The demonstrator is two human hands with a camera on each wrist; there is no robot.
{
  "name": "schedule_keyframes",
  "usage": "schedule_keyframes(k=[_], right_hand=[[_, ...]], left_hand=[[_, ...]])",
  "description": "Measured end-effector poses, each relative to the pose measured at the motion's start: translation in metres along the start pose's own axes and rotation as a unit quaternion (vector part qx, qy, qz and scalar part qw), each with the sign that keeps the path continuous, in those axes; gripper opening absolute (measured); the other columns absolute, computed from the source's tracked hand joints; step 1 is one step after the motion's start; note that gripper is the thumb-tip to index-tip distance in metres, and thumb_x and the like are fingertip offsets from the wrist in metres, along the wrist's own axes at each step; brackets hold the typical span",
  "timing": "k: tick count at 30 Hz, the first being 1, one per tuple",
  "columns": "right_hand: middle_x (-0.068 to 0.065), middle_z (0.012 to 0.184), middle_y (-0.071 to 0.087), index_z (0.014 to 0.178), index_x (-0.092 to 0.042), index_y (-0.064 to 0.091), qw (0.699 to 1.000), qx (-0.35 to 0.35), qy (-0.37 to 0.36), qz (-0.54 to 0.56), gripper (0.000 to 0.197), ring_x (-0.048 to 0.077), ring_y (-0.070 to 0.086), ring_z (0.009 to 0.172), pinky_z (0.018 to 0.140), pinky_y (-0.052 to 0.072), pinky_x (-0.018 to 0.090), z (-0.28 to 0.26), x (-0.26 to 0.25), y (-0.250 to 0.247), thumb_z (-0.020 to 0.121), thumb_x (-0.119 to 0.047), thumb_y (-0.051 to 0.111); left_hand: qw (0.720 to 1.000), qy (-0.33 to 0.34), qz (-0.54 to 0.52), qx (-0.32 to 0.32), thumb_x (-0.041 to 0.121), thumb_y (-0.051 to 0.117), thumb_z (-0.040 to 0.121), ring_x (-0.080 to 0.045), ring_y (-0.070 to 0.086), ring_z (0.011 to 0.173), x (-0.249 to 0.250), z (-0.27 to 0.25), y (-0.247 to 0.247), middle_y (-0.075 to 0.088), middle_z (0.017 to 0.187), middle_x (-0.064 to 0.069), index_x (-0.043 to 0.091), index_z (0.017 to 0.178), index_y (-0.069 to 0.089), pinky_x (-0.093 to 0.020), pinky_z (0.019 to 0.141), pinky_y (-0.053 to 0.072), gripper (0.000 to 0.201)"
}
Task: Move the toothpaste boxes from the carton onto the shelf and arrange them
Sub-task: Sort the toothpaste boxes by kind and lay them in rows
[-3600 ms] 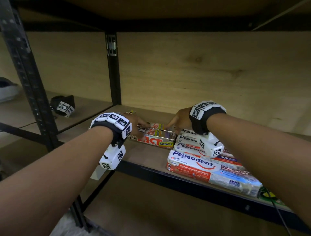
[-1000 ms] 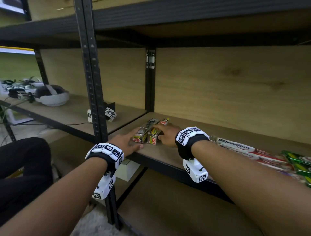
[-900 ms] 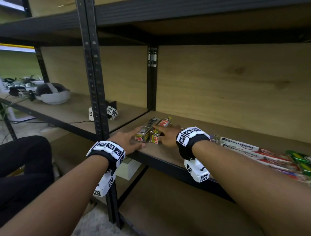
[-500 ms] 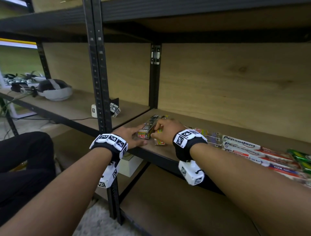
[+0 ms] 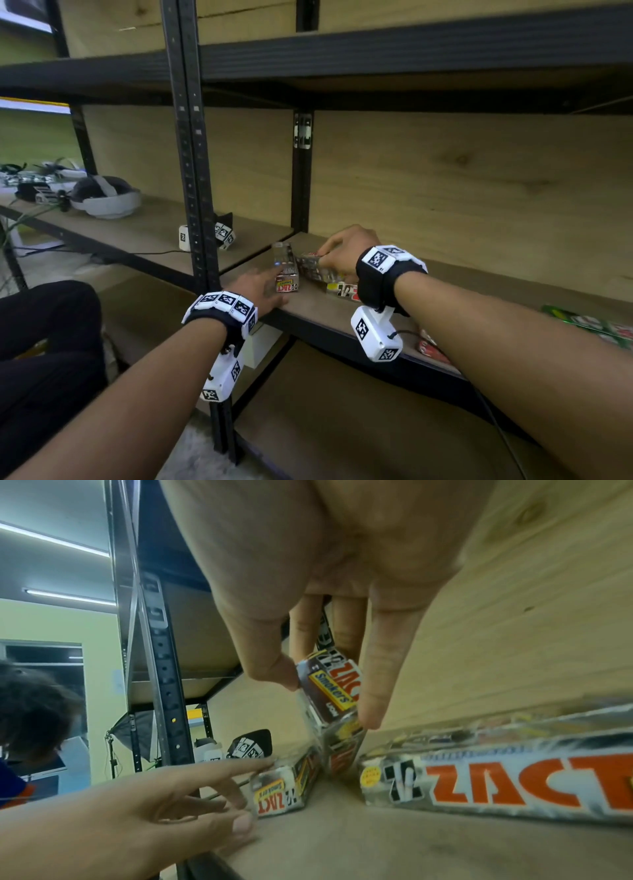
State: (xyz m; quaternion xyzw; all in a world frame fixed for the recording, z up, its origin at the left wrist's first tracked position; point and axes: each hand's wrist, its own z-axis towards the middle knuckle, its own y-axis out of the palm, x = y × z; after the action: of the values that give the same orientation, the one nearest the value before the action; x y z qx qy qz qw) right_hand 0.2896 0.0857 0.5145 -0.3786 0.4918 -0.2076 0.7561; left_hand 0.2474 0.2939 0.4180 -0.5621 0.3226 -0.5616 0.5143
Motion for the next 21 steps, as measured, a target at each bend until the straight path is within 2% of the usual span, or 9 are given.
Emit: schedule_keyframes(k=[4,6,8,9,10,12,15,18,21], right_hand=[[-0.015,0.074,0.074,0.082,-0.029,0.081,1.0,0.017,-0.009,-0.004,0.011,0.0,0.065,0.064,0.062,0.055,0.016,-0.013,-0.002,-0.032,0.071,-0.026,0.082],[-0.014,0.076,0.074,0.083,-0.029,0.081,1.0,0.01,-0.018,-0.012,0.01,0.0,0.064,0.064,0.054,0.048,0.013,-0.021,-0.002,-0.048,0.073,-0.028,0.082],[-0.01,0.073,0.075,0.084,-0.03,0.08,1.0,-0.003,-0.026,-0.008,0.008,0.003,0.064,0.062,0.049,0.046,0.013,-0.03,-0.001,-0.064,0.077,-0.025,0.081],[-0.01,0.071,0.074,0.084,-0.031,0.08,0.999,-0.007,-0.033,-0.009,0.009,0.004,0.064,0.062,0.049,0.047,0.013,-0.036,0.0,-0.072,0.078,-0.024,0.08],[-0.011,0.071,0.074,0.086,-0.032,0.08,0.999,-0.011,-0.044,-0.012,0.011,0.005,0.065,0.063,0.05,0.048,0.013,-0.041,0.001,-0.08,0.08,-0.023,0.078],[-0.014,0.078,0.075,0.089,-0.034,0.08,0.997,-0.02,-0.067,-0.013,0.014,0.006,0.069,0.072,0.056,0.05,0.014,-0.052,0.005,-0.094,0.08,-0.024,0.078],[-0.018,0.1,0.073,0.093,-0.035,0.08,0.995,-0.05,-0.089,-0.001,0.019,0.003,0.066,0.088,0.07,0.052,0.017,-0.063,0.014,-0.109,0.079,-0.022,0.079],[-0.023,0.105,0.071,0.092,-0.039,0.079,0.993,-0.074,-0.088,0.008,0.026,-0.001,0.064,0.092,0.076,0.05,0.019,-0.069,0.028,-0.117,0.077,-0.017,0.081],[-0.018,0.094,0.073,0.102,-0.038,0.075,0.994,-0.072,-0.064,0.042,0.044,0.003,0.065,0.087,0.073,0.047,0.019,-0.071,0.041,-0.124,0.077,-0.003,0.079]], left_hand=[[0.998,0.0,-0.007,0.057,0.044,0.052,0.095,-0.029,0.058,0.111,0.021,-0.006,-0.012,0.056,0.121,-0.011,0.025,0.127,0.06,-0.032,0.089,0.046,0.039],[0.995,-0.037,-0.053,0.072,0.052,0.051,0.094,-0.027,0.06,0.108,0.031,-0.008,-0.02,0.064,0.118,-0.009,0.021,0.118,0.066,-0.029,0.085,0.046,0.041],[0.986,-0.075,-0.14,0.059,0.06,0.047,0.093,-0.026,0.064,0.104,0.04,-0.006,-0.023,0.068,0.115,-0.005,0.019,0.118,0.064,-0.028,0.085,0.048,0.051],[0.975,-0.089,-0.2,0.042,0.063,0.045,0.093,-0.028,0.066,0.101,0.044,-0.005,-0.023,0.069,0.114,-0.007,0.018,0.12,0.062,-0.032,0.086,0.052,0.055],[0.952,-0.106,-0.286,0.015,0.064,0.044,0.092,-0.031,0.067,0.099,0.049,-0.004,-0.023,0.068,0.116,-0.01,0.017,0.123,0.059,-0.039,0.084,0.056,0.059],[0.861,-0.145,-0.485,-0.051,0.063,0.044,0.094,-0.042,0.067,0.098,0.063,-0.007,-0.022,0.063,0.119,-0.016,0.013,0.126,0.051,-0.049,0.076,0.059,0.06],[0.735,-0.164,-0.65,-0.102,0.051,0.041,0.1,-0.046,0.066,0.099,0.084,-0.016,-0.024,0.058,0.121,-0.022,0.011,0.124,0.045,-0.049,0.077,0.058,0.046],[0.681,-0.159,-0.706,-0.116,0.03,0.041,0.105,-0.043,0.064,0.104,0.092,-0.019,-0.021,0.057,0.127,-0.028,-0.003,0.127,0.045,-0.043,0.071,0.058,0.041],[0.672,-0.137,-0.718,-0.119,0.024,0.047,0.103,-0.038,0.063,0.108,0.093,-0.02,-0.017,0.06,0.125,-0.026,-0.003,0.13,0.048,-0.042,0.075,0.058,0.038]])
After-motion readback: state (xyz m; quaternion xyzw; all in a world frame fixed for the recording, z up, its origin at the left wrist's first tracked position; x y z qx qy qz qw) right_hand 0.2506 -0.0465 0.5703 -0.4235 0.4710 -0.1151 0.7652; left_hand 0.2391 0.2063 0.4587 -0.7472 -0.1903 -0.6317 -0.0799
